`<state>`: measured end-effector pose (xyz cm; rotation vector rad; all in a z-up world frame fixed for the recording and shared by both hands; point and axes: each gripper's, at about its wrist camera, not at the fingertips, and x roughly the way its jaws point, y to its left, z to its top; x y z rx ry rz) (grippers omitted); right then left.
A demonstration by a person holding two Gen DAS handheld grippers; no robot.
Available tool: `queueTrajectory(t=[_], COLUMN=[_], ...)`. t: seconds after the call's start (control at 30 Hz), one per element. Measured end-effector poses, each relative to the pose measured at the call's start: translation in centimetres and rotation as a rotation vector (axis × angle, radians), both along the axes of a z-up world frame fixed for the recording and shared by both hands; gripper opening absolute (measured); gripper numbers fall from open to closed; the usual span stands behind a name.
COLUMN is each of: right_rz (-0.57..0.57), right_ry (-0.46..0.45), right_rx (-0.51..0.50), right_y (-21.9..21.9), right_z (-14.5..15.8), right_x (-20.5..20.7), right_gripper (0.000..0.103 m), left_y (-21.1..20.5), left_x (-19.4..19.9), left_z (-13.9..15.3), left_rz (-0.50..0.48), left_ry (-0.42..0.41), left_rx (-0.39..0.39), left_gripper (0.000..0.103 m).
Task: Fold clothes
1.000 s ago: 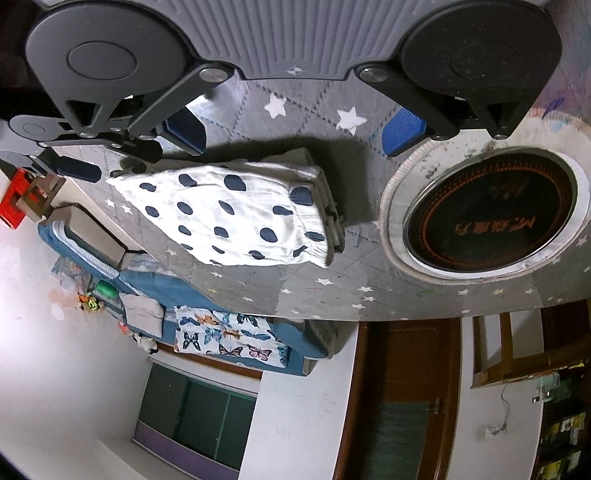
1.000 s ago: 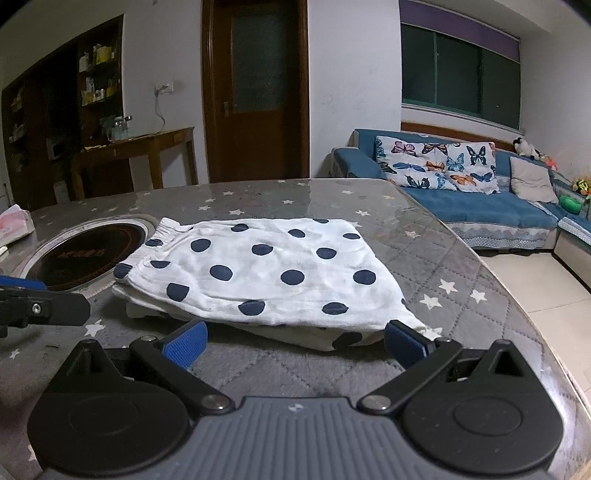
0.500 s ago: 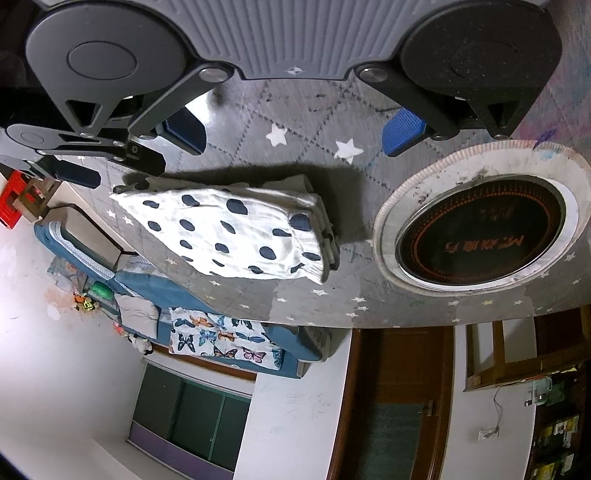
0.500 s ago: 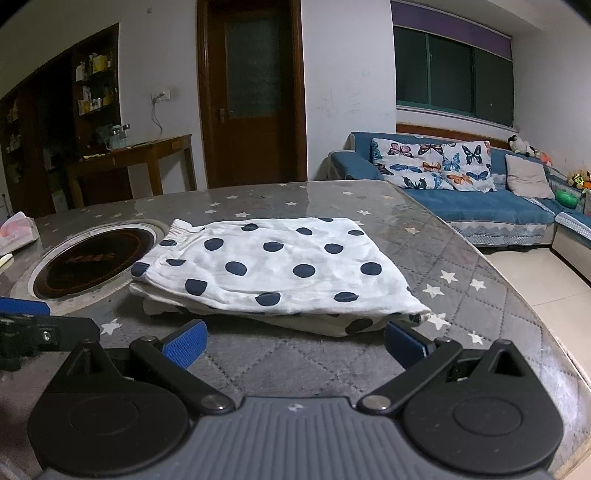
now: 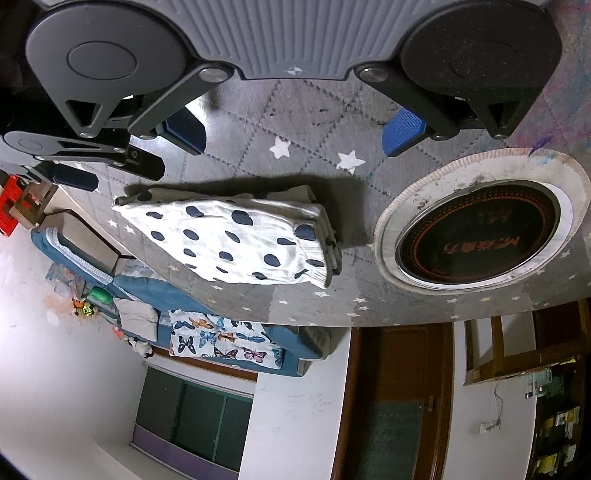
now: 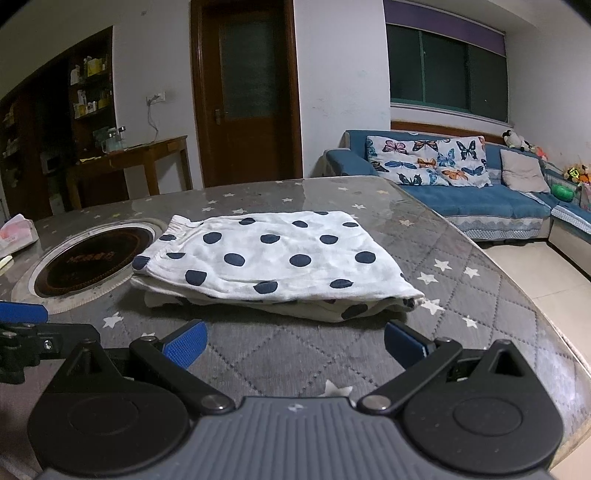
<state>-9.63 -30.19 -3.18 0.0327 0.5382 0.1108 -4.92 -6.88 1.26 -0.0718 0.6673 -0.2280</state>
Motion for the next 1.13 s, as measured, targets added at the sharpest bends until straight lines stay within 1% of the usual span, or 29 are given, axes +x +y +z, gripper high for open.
queueTrajectory(t=[0.23,0.5,1.13], right_rz=[-0.003,-0.008,-0.011], right_ry=[0.004,0.015,0.029], right_rx=[0.0,0.0,-0.003], right_y=[0.08,0.08,0.04], right_z=[-0.28,-0.71,-0.95], right_x=[-0.22,-0.21,0.7], right_gripper=[0.103,0.103,0.103], left_y=[-0.21,-0.3,-0.64], left_x=[-0.37,-0.45,0.28], left_z=[-0.16,-0.68,-0.84], left_rz=[0.001,-0.003,-0.006], left_ry=[-0.005,0.008,0.006], left_rx=[0.008,0.014,0.027], left_gripper=[0.103,0.103,0.103])
